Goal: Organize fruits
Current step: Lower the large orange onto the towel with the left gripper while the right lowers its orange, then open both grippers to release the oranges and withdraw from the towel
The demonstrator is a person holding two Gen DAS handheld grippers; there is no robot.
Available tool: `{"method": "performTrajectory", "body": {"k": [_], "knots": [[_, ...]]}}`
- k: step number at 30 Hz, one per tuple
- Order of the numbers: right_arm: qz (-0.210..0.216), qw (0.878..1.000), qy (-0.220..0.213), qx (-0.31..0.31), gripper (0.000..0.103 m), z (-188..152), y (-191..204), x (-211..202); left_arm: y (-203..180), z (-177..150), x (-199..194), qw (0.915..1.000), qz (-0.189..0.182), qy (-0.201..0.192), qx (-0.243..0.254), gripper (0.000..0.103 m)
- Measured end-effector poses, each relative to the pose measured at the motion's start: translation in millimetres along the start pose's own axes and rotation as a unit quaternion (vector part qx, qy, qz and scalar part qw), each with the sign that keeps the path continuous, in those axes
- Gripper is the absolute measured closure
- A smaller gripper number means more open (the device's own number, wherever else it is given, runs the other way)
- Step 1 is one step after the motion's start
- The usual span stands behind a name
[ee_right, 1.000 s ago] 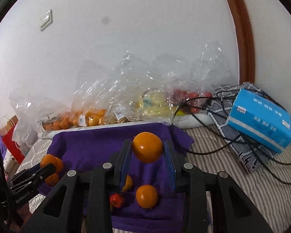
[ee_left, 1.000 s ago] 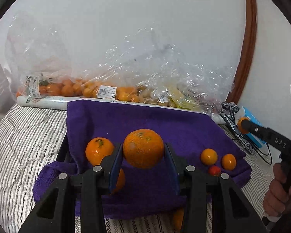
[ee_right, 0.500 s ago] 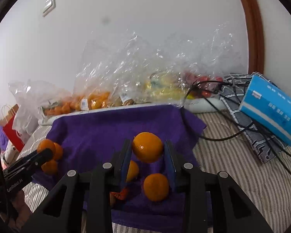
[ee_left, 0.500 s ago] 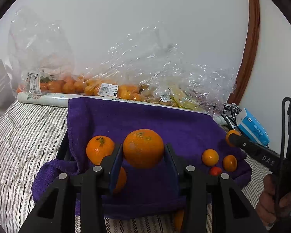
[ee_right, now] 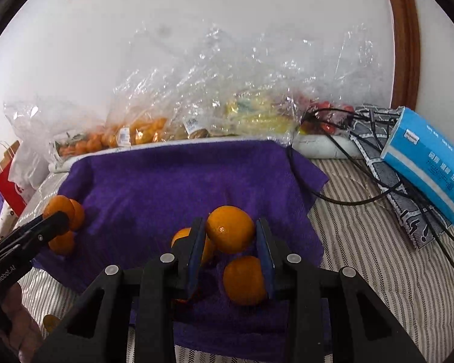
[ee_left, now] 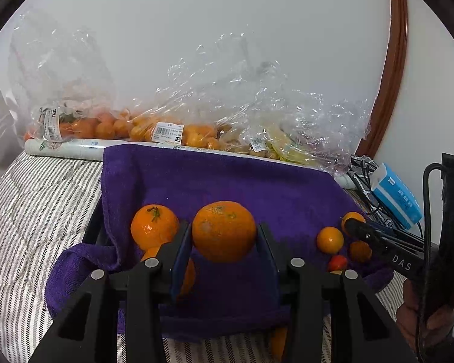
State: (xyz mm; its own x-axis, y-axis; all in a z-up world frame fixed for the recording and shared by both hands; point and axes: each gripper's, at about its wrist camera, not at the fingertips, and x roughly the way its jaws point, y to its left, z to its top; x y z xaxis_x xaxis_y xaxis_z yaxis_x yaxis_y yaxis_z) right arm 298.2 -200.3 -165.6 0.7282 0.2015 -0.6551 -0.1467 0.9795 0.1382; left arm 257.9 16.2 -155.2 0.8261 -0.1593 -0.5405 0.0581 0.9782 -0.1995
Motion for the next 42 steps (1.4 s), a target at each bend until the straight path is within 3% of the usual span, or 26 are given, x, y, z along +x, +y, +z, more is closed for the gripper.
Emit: {"method": "performTrajectory", "body": {"k": [15, 23, 26, 29, 36, 42], "knots": [[0.005, 1.0, -0.011, 0.012, 0.069, 3, -3, -7, -1, -1, 9, 0.9997, 0.0, 0.024, 0.001, 0.062], [0.006, 1.0, -0.016, 0.009, 0.063, 3, 2, -9, -3, -1, 11, 0.9996, 0.003, 0.029, 0.005, 0.062], [0.007, 1.0, -0.019, 0.01, 0.063, 3, 2, -9, -3, -1, 6, 0.9999, 0.008, 0.014, 0.002, 0.058], [0.007, 1.0, -0.026, 0.014, 0.058, 2, 1, -12, -3, 1, -4, 0.9999, -0.007, -0.013, 0.0, 0.042], [0.007, 0.998, -0.052, 0.018, 0.049, 4, 2, -22, -4, 2, -4, 0.9999, 0.001, -0.01, 0.002, 0.042], [0.005, 0.996, -0.086, 0.003, 0.048, 7, 7, -37, 1, 2, -13, 0.9995, 0.015, -0.026, -0.014, 0.042]]}}
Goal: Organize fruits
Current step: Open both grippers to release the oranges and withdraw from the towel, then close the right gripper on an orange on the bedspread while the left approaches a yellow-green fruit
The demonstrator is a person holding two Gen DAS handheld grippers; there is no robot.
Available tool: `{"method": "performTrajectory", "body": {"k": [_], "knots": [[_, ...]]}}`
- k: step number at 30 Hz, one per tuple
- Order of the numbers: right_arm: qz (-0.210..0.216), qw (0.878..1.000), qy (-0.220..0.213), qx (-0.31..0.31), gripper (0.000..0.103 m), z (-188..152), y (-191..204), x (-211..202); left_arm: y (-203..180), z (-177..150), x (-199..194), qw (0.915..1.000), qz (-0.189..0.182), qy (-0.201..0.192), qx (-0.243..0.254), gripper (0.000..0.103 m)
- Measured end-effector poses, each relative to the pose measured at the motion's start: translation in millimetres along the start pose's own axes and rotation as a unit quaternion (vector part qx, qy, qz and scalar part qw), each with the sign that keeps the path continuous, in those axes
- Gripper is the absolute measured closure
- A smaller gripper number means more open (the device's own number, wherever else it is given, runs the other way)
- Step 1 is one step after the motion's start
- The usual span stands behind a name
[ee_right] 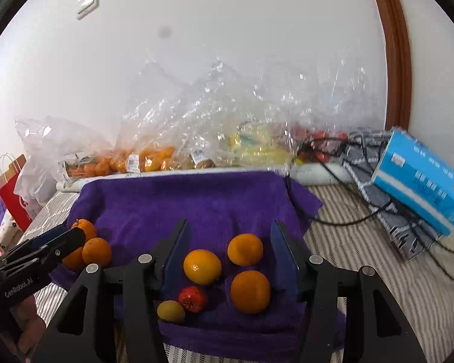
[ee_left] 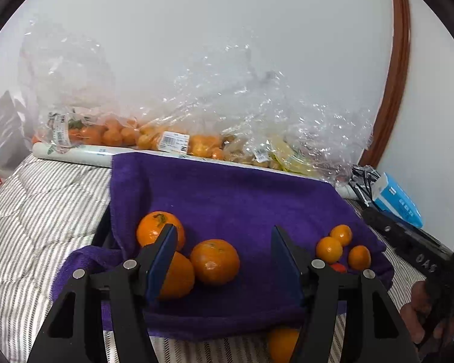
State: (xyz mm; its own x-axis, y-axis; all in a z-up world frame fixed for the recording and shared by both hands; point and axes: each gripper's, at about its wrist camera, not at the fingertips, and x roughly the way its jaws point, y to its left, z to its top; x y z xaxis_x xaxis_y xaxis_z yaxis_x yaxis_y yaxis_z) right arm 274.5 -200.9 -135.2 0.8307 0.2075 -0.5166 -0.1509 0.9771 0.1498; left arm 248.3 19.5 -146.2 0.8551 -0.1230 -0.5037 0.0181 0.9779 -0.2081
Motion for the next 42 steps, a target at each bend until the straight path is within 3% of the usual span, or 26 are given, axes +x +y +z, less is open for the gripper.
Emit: {"method": "performTrajectory", "body": {"k": [5, 10, 12, 15, 21, 26, 38, 42], "knots": [[0.019, 0.999, 0.012, 0.032, 0.048, 5, 3, -17, 11, 1, -15, 0.9998, 0.011, -0.006, -0.017, 0.042], [-0.018, 1.0, 0.017, 0.007, 0.047, -5, 19, -44, 30, -9, -35, 0.9995, 0.03, 0.0, -0.013, 0.042], [-0.025, 1.0, 0.017, -0.004, 0.041, -11, 28, -56, 42, -15, -44, 0.9992, 0.037, 0.007, -0.01, 0.042], [-0.038, 0.997, 0.066, -0.03, 0.04, -22, 45, -57, 62, -25, -58, 0.9978, 0.065, 0.013, -0.006, 0.042], [-0.022, 0.995, 0.092, -0.044, 0.04, -57, 77, -60, 95, -48, -79, 0.995, 0.086, 0.045, -0.024, 0.042], [0.006, 0.993, 0.112, -0.043, 0.042, -71, 97, -51, 103, -59, -88, 0.9942, 0.073, 0.064, -0.048, 0.042], [0.016, 0.989, 0.144, -0.036, 0.053, -77, 111, -21, 103, -57, -83, 0.9931, 0.076, 0.075, -0.048, 0.042], [0.018, 0.987, 0.154, -0.046, 0.056, -81, 116, -8, 103, -58, -82, 0.9934, 0.063, 0.08, -0.052, 0.049]]}}
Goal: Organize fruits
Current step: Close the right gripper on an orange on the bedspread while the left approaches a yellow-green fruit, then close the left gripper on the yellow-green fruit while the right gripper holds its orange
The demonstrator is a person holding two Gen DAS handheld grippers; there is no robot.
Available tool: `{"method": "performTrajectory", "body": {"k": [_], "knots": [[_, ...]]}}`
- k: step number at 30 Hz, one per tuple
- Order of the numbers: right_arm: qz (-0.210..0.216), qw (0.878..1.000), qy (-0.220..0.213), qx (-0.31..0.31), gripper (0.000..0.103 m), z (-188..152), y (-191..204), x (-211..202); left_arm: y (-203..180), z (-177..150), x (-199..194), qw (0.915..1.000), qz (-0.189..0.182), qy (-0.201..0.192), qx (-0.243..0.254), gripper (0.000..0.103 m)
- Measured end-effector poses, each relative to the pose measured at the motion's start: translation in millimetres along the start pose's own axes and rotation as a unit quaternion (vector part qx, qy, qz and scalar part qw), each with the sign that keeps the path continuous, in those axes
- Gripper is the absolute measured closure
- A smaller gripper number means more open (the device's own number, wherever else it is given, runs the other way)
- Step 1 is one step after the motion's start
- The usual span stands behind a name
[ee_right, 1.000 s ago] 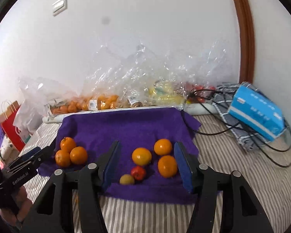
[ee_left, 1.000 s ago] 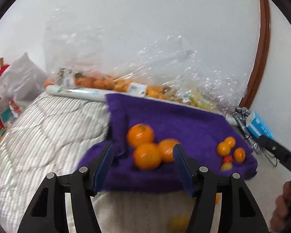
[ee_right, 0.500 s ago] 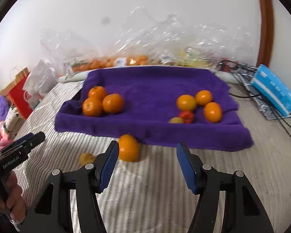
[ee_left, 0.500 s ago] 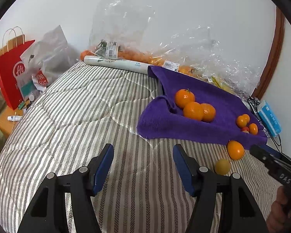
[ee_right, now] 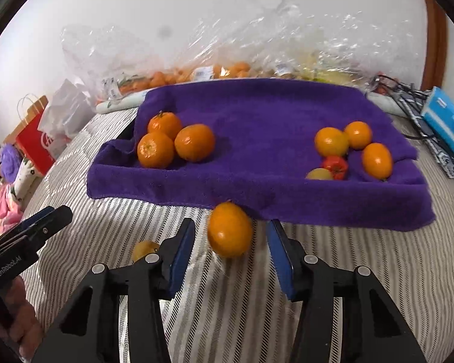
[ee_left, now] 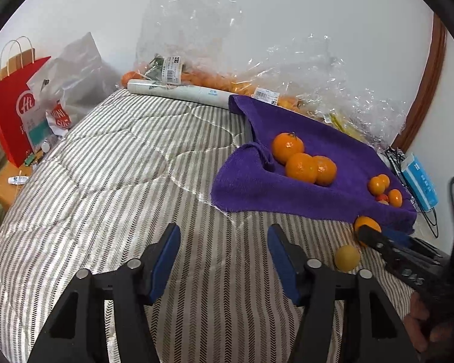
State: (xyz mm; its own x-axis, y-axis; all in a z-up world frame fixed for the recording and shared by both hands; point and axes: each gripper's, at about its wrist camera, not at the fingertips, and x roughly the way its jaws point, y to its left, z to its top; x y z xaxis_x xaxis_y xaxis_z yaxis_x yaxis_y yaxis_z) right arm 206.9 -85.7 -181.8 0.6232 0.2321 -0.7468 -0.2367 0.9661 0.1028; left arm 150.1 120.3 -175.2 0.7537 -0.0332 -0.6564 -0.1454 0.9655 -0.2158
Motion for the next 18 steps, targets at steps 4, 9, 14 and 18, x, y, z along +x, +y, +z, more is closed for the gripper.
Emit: {"method": "performTrajectory", "body": {"k": [4, 9, 14, 18], "knots": [[0.004, 1.0, 0.002, 0.019, 0.071, -1, -6, 0, -4, -2, 3, 0.9999, -0.015, 0.007, 0.003, 0.056], [-0.021, 1.0, -0.021, 0.004, 0.071, -8, -20, -16, -3, -2, 8, 0.999, -0.04, 0.02, -0.006, 0.059], [-0.034, 0.999, -0.04, -0.009, 0.071, -23, -38, -39, 2, -3, 11, 0.9977, -0.058, 0.024, -0.027, 0.066], [-0.009, 0.998, -0.054, 0.019, 0.071, -31, -54, -53, 5, -3, 8, 0.9974, -0.061, 0.019, -0.035, 0.069]]}}
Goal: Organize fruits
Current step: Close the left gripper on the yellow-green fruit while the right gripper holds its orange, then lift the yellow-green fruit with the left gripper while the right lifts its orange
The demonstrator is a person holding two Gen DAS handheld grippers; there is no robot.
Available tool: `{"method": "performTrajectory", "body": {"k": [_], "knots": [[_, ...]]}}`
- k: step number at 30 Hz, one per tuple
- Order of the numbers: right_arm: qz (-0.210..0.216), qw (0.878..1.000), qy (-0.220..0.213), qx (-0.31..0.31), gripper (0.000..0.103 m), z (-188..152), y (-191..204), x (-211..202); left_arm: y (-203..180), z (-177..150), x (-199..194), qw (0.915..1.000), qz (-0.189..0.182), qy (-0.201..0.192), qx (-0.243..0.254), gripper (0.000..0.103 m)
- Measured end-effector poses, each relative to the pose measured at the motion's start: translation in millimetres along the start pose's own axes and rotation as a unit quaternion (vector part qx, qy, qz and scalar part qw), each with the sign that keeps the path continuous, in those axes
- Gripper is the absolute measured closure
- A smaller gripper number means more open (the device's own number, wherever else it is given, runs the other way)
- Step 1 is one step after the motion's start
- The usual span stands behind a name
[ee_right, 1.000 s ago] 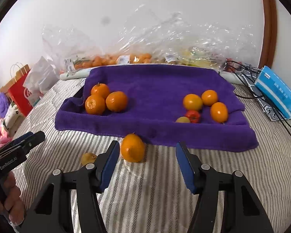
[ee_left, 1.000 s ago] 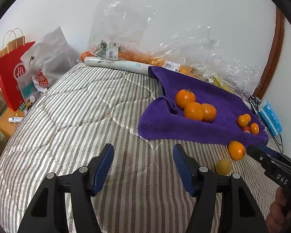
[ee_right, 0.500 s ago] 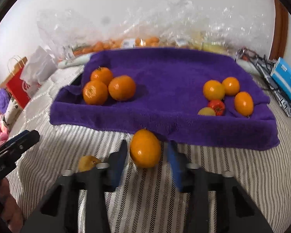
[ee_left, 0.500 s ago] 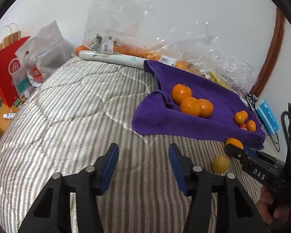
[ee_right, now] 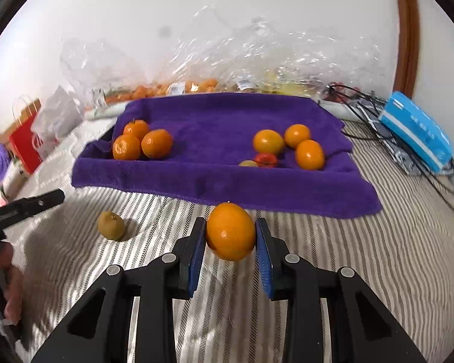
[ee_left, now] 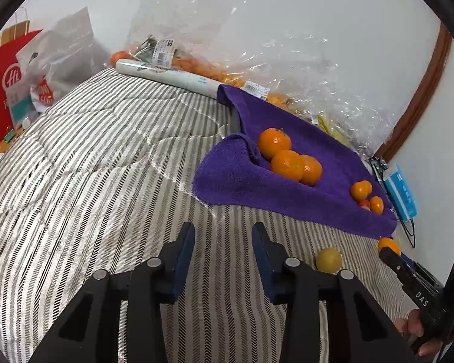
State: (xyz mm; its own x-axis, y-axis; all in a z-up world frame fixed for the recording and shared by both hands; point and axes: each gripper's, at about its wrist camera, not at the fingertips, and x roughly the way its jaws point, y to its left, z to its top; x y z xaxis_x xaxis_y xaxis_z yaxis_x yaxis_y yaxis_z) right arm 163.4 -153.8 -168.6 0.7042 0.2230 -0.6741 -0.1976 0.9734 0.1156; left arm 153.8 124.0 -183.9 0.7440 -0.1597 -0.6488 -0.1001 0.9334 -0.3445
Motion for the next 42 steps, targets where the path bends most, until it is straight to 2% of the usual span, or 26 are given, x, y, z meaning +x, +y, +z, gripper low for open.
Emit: {"method": "performTrajectory", "body": {"k": [4, 8, 13, 19, 24, 26, 27, 28, 35, 42], "knots": [[0.023, 0.999, -0.015, 0.019, 0.071, 0, -9, -5, -20, -2, -1, 0.9978, -0.006, 0.009, 0.065, 0.069], [-0.002, 1.0, -0.011, 0.006, 0.071, -3, -16, -9, -37, -7, -1, 0.9933, -0.02, 0.017, 0.113, 0.069], [-0.03, 0.999, -0.032, 0.017, 0.071, -5, -47, -22, -55, -15, 3, 0.9886, -0.013, 0.031, 0.147, 0.068], [0.027, 0.995, -0.014, 0.094, 0.071, -7, -83, -14, -91, -26, 11, 0.9818, -0.026, 0.042, 0.183, 0.066], [0.041, 0.994, -0.026, 0.094, 0.071, -8, -81, -18, -110, -30, 23, 0.9778, -0.03, 0.06, 0.199, 0.066], [0.039, 0.995, -0.022, 0.09, 0.071, -8, -79, -16, -117, -31, 34, 0.9757, -0.011, 0.078, 0.204, 0.067], [0.039, 0.995, -0.023, 0.09, 0.071, -8, -79, -17, -119, -32, 36, 0.9752, -0.002, 0.078, 0.207, 0.071], [0.04, 0.995, -0.026, 0.091, 0.071, -8, -80, -18, -120, -31, 35, 0.9758, -0.006, 0.075, 0.205, 0.076], [0.041, 0.995, -0.027, 0.092, 0.071, -8, -81, -18, -106, -27, 35, 0.9818, -0.047, 0.079, 0.166, 0.075], [0.042, 0.995, -0.026, 0.091, 0.071, -8, -80, -18, -98, -23, 26, 0.9853, -0.075, 0.057, 0.142, 0.075]]}}
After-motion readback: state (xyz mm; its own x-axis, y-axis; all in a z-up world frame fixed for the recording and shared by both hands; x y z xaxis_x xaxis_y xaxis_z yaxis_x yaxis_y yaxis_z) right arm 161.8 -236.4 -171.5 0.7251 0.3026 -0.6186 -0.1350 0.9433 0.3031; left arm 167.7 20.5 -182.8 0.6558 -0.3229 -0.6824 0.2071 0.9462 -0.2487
